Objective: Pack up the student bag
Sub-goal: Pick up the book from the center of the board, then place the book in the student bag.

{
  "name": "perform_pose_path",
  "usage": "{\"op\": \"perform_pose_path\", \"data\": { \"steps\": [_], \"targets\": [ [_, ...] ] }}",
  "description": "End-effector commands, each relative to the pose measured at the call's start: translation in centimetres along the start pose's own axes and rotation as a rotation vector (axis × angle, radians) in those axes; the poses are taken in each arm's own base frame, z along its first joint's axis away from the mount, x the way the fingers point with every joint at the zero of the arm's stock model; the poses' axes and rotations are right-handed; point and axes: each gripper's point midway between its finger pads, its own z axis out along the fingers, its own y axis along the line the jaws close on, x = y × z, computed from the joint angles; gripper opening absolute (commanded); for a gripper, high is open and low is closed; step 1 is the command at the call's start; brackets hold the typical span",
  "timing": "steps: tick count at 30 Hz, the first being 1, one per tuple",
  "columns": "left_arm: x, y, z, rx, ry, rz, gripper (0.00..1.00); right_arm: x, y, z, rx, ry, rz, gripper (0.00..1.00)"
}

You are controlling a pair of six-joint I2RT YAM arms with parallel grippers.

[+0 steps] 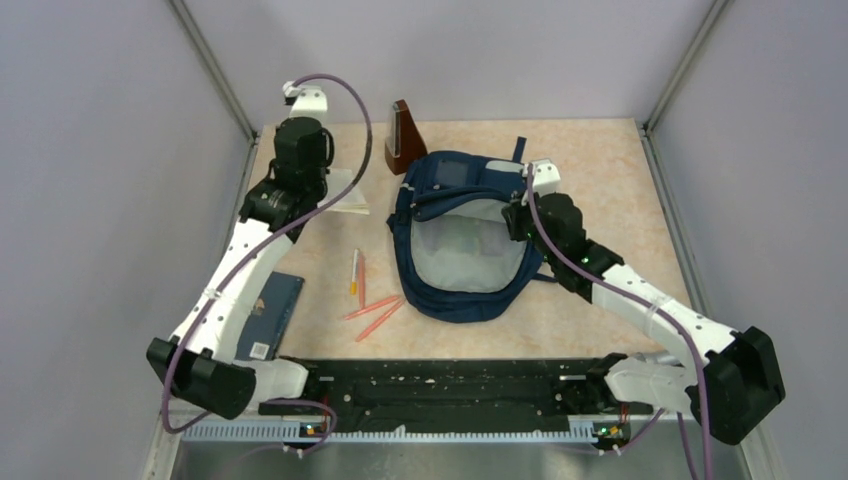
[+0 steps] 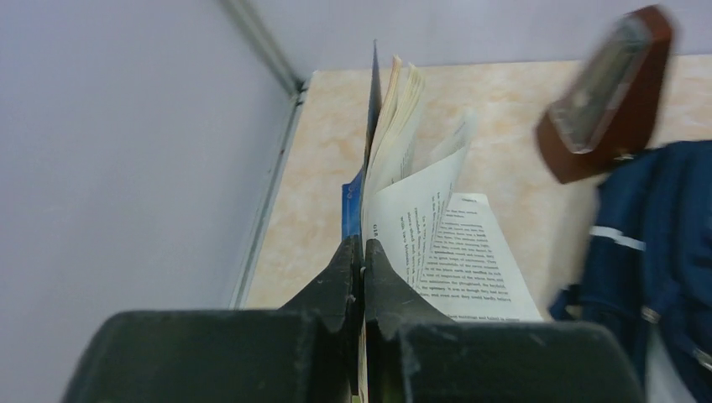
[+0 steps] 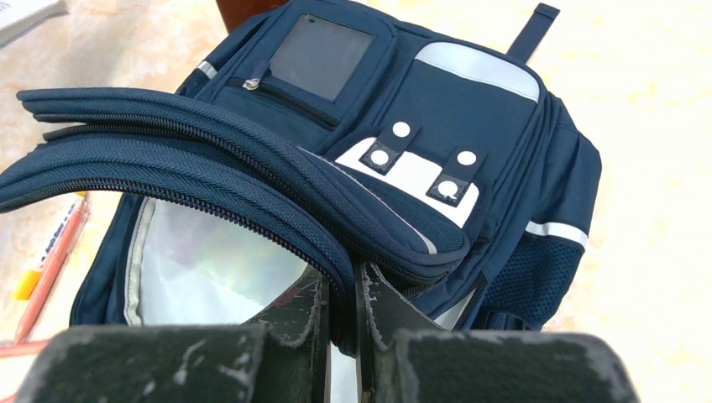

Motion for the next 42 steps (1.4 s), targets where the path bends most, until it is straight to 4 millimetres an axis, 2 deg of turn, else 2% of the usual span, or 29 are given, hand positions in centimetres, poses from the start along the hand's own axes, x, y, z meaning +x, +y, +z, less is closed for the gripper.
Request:
{"op": "perform_pose_path", "data": {
  "steps": [1,6,12,16,23,26,34,38,42],
  "targets": [
    [-6.9,-1.4,-6.6,0.108,-0.167,-0.029,0.0,-4.9,-0.2,0.5,0.045,-0.088,0.08,0.0],
    [-9.9,-5.7,-12.0,0.381,-0.239,-0.068,0.0,-4.7,-1.5,2.0,0.097,-0.028,0.128,0.0],
    [-12.0,-11.0,-19.1,0.782,-0.317,-0.097,0.0,-5.5,-2.8,3.0,0.142,-0.015,0.144,0.0],
    [-12.6,-12.6,-22.3,0.935,-0.354,-0.089,0.0,-5.7,-3.5,3.7,0.163,-0.005,0.147,0.0],
    [-13.1,-13.9,-27.3,1.18,-0.395,-0.131,0.0,-5.4,-4.8,5.5,0.199,0.039,0.14,0.0],
    [-13.6,-13.8,-28.4,1.225,-0.413,-0.146,0.0,-5.0,-5.1,6.4,0.198,0.06,0.142,0.0],
    [-15.2,-12.4,-28.7,1.191,-0.474,-0.195,0.0,-4.9,-5.4,7.4,0.203,0.075,0.147,0.0],
    [-15.1,-13.3,-29.0,1.226,-0.464,-0.194,0.0,-5.4,-5.4,7.5,0.205,0.067,0.144,0.0],
    [-15.4,-13.7,-30.2,1.298,-0.477,-0.199,0.0,-5.4,-5.9,8.0,0.22,0.084,0.132,0.0]
  ]
}}
